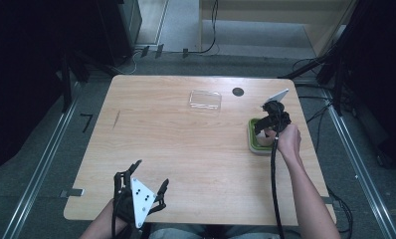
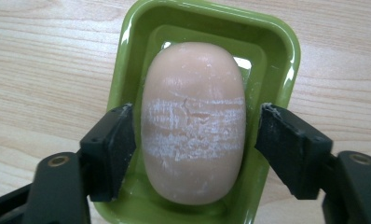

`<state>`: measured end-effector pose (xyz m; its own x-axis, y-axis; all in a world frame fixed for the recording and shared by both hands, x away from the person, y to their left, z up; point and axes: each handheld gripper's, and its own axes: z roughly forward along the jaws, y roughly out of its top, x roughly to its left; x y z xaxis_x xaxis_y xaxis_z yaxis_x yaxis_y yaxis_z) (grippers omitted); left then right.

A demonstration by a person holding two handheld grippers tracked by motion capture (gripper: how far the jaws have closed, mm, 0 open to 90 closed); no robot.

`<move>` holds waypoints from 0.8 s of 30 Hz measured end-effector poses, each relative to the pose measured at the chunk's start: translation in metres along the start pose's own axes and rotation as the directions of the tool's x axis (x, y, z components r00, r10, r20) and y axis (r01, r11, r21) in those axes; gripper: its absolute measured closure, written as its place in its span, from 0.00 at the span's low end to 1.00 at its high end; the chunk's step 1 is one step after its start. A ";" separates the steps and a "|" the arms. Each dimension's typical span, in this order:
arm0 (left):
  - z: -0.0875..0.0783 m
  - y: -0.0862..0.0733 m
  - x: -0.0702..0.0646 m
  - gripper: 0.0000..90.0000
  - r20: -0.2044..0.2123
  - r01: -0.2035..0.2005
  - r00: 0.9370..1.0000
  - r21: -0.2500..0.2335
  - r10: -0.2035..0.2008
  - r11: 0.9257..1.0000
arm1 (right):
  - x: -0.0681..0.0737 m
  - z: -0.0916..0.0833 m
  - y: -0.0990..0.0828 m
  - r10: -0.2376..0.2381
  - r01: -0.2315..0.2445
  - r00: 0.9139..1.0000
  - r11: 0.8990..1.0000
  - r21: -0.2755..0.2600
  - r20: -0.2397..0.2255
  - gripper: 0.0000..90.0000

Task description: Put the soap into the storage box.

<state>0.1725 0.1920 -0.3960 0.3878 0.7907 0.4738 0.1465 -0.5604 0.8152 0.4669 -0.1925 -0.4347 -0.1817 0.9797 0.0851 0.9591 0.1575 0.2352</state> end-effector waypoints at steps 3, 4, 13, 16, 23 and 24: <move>0.000 0.000 0.000 0.16 0.003 -0.006 1.000 0.002 0.006 1.000 | 0.001 -0.004 -0.003 -0.011 0.011 1.000 1.000 -0.002 0.008 0.28; 0.001 0.000 0.000 0.16 0.003 -0.009 1.000 0.001 0.009 1.000 | 0.001 -0.006 -0.004 -0.019 0.019 1.000 1.000 -0.002 0.013 0.27; 0.001 0.000 -0.001 0.16 0.004 -0.014 1.000 0.001 0.014 1.000 | 0.001 -0.016 -0.017 -0.054 0.054 0.998 0.999 0.008 0.023 0.19; 0.000 0.000 -0.001 0.16 0.006 -0.015 1.000 -0.001 0.015 1.000 | 0.000 -0.018 -0.022 -0.066 0.066 0.998 0.998 0.010 0.023 0.19; 0.000 0.000 -0.001 0.16 0.002 -0.012 1.000 0.000 0.012 1.000 | -0.002 -0.027 -0.034 -0.088 0.088 0.996 0.996 0.021 0.026 0.16; 0.000 0.000 -0.001 0.16 0.001 -0.012 1.000 0.000 0.012 1.000 | -0.003 -0.029 -0.036 -0.094 0.094 0.995 0.995 0.023 0.029 0.16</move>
<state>0.1719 0.1917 -0.3962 0.3909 0.7835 0.4830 0.1422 -0.5699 0.8093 0.4263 -0.2047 -0.4159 -0.2652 0.9636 0.0349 0.9426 0.2515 0.2199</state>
